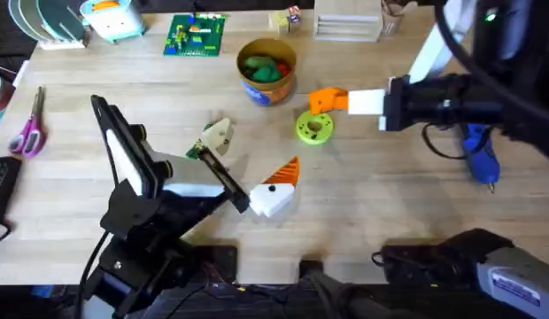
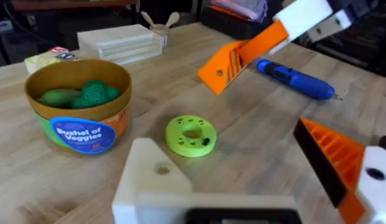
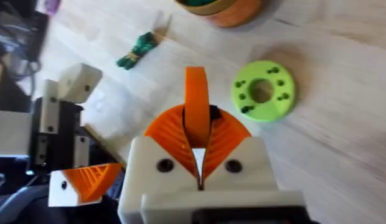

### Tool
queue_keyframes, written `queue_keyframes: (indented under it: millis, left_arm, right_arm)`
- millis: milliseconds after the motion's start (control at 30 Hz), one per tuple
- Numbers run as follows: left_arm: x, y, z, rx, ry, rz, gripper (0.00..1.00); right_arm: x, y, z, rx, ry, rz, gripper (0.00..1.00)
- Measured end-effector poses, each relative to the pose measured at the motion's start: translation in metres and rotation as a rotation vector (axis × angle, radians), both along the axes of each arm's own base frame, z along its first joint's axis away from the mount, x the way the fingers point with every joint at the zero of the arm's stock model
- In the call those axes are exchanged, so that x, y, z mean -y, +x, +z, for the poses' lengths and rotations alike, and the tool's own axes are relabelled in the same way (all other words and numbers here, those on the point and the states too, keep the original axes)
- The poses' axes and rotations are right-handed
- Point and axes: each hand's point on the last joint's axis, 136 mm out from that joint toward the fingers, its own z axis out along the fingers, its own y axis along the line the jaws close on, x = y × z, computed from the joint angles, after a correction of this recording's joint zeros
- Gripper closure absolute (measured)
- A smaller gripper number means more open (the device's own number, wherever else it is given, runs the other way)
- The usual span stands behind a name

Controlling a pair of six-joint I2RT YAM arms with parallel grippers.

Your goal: Pick up the gripper from the table and insert it into the empty holder that is missing its gripper. Then pick up a screw, insert it into the mounting hole, and use the screwdriver to tighten it. Finally, clean up the table by picking up the vegetable and placing it into the bucket.

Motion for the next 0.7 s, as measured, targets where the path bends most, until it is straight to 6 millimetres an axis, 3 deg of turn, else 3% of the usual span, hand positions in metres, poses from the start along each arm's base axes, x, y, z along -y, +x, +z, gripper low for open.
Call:
queue_keyframes:
  millis: [167, 400, 500, 700]
  left_arm:
    - [0.0, 0.0, 0.0, -0.064, -0.055, 0.006, 0.009]
    - [0.0, 0.0, 0.0, -0.095, -0.08, 0.009, 0.009]
    - [0.0, 0.0, 0.0, -0.098, -0.083, 0.01, 0.009]
    - [0.0, 0.0, 0.0, -0.104, -0.087, 0.01, 0.009]
  right_arm:
    - [-0.047, -0.011, -0.019, -0.126, 0.238, 0.086, 0.991]
    - [-0.099, -0.04, -0.012, -0.27, 0.383, 0.247, 0.992]
    - [-0.109, -0.047, -0.017, -0.355, 0.414, 0.272, 0.992]
    - [-0.109, -0.043, -0.026, -0.473, 0.452, 0.243, 0.992]
